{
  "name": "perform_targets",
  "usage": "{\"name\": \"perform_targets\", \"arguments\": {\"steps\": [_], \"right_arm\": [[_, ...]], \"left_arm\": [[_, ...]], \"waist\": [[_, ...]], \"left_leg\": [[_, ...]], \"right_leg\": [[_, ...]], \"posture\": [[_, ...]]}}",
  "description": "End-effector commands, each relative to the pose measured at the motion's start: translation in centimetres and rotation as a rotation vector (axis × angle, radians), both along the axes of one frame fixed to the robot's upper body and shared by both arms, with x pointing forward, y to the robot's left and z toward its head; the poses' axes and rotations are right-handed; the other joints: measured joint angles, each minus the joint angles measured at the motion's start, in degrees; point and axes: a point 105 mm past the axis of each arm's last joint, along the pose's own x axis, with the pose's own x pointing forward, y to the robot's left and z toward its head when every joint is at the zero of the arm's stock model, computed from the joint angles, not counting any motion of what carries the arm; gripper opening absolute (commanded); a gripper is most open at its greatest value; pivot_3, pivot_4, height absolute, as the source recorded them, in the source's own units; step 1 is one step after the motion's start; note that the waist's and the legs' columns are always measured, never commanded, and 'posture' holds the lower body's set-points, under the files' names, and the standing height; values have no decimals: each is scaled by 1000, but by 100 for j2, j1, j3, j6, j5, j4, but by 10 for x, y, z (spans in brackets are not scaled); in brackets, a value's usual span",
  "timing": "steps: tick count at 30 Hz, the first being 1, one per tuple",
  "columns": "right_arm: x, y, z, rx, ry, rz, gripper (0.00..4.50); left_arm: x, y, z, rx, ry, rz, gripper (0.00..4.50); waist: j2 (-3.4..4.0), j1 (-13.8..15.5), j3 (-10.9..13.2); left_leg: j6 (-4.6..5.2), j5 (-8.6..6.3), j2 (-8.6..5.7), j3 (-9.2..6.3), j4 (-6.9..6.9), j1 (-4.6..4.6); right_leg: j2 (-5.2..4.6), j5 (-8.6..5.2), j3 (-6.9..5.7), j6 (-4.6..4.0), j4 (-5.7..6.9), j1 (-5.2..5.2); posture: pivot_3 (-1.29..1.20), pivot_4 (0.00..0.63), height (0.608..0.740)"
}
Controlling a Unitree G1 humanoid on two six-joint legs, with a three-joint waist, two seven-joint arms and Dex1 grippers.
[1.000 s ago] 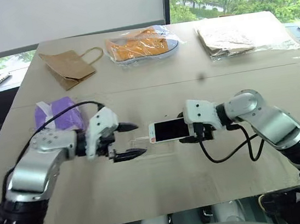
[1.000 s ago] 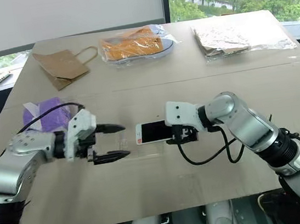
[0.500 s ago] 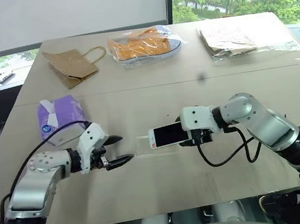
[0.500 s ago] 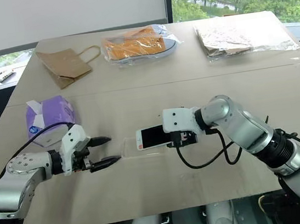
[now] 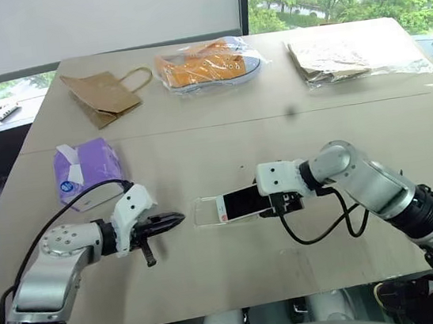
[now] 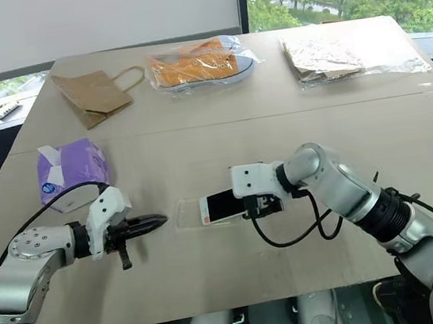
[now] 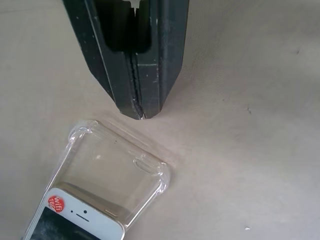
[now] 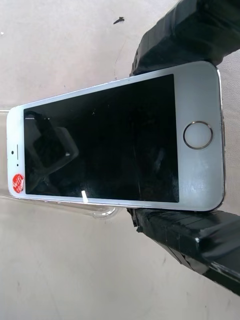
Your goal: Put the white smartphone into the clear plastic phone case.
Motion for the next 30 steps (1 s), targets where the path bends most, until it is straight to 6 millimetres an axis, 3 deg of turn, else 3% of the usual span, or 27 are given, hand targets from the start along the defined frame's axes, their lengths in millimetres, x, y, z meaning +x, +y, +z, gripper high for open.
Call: {"name": "perform_targets", "arguments": {"steps": [1,15,18,23,30], "right_arm": [[-1,8,14,5,-25,31,3045],[-7,8,0,-59,49,41,3045],[-8,7,-1,-63,53,43,4447],[-8,9,4,-26,52,31,4481],[-13,8,27,96,91,2,4481]], "left_arm": [[3,0,4,17,-35,-13,14],[1,-10,1,19,-46,-40,14],[0,-11,-1,16,-46,-44,0],[2,-13,-3,16,-48,-51,0],[1,-27,3,11,-63,-66,0]], "waist": [[0,0,0],[2,7,-1],[2,9,-1],[3,14,0],[3,14,0]], "left_leg": [[0,0,0,-1,0,0],[1,-1,-3,-2,0,0],[1,-1,-3,-2,0,0],[1,-1,-3,-2,0,-1],[1,-1,-4,-4,0,-2]], "right_leg": [[0,0,-1,0,0,0],[-5,0,-5,0,0,1],[-5,0,-5,0,0,1],[-6,0,-6,0,0,1],[-9,1,-7,1,0,3]], "posture": [[0,150,740],[0,150,740],[0,150,740],[0,150,740],[0,150,740]]}}
